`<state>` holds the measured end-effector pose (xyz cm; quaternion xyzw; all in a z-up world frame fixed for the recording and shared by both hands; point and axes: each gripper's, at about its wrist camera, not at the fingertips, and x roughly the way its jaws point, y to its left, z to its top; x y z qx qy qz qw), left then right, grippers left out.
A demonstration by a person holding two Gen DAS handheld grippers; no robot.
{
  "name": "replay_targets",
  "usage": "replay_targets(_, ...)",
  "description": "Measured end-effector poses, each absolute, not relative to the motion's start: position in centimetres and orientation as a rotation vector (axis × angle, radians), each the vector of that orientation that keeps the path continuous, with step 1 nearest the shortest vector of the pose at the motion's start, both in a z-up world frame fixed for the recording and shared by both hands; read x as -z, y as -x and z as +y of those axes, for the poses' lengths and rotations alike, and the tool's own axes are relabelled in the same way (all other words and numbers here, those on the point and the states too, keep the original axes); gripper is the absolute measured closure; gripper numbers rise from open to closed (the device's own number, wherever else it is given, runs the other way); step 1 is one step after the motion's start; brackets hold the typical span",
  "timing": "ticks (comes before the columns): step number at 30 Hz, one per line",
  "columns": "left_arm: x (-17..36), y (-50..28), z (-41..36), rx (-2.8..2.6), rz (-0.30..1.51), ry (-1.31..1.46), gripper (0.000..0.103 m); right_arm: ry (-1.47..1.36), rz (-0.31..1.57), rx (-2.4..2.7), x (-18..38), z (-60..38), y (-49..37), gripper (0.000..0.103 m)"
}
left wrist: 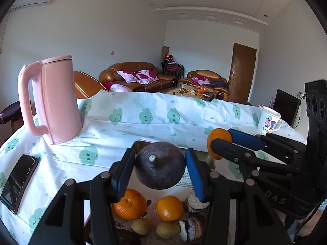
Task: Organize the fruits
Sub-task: 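Lift the purple fruit and orange and carry them over the tin, then open both tools to drop the purple fruit and orange into the tin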
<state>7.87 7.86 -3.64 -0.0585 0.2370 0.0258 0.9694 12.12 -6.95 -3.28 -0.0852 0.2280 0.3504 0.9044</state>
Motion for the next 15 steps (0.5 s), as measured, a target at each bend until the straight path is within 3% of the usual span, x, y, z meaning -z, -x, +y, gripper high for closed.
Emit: replay_targets(15,5.5,-10.4,8.7,-0.043,0.607,0.109,0.05,0.185,0.636,-0.694,6.3,-5.3,-15.1,0.067)
